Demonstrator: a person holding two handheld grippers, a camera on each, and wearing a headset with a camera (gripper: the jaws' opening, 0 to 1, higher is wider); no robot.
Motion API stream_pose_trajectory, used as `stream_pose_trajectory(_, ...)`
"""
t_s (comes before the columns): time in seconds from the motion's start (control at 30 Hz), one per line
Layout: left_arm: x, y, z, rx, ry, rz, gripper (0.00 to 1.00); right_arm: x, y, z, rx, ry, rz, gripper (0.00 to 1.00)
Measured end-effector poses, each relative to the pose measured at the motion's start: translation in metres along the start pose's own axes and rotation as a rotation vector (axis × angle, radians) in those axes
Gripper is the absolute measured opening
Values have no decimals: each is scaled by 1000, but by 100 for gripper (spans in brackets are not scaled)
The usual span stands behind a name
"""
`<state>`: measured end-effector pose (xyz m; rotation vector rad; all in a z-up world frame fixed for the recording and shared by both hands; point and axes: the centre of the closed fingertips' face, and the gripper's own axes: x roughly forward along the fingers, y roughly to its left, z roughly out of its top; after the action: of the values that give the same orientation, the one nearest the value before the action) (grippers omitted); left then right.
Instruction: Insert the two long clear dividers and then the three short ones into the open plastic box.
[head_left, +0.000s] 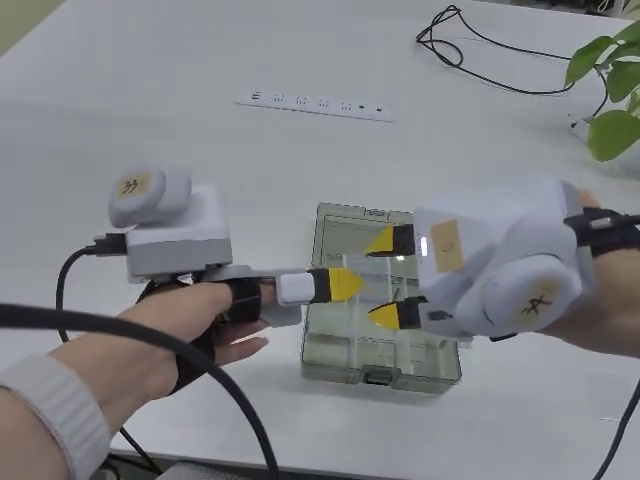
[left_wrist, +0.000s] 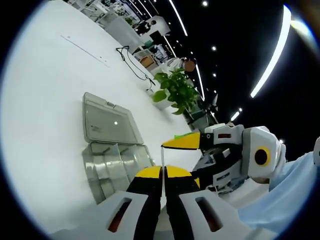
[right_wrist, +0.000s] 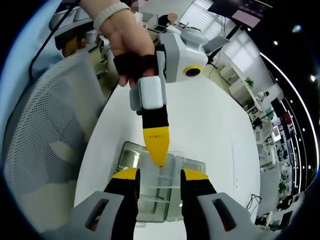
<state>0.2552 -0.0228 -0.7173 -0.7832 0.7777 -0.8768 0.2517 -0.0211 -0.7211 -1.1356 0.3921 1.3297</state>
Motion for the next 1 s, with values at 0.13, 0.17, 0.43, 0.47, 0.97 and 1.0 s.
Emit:
stream_pose_trajectory(0.13,-2,2,-1,30,-3,3,0,-5,2,2,78,-39,31,34)
stream_pose_trajectory(0.17,-3,1,-2,38,4,-2,0,-8,0,2,104,-51,33,34)
stream_pose_trajectory(0.43,-10,-5,-15,191,48,-35,0,-25,0,-3,272,-101,146,31)
stream_pose_trajectory(0.47,-11,-8,-19,216,62,-53,0,-28,-1,-4,285,-107,161,31)
stream_pose_trajectory(0.97,-14,-33,-35,523,131,-160,0,-42,14,0,397,-103,417,19)
stream_pose_trajectory(1.0,-14,-33,-36,541,140,-159,0,-43,17,1,400,-97,442,17)
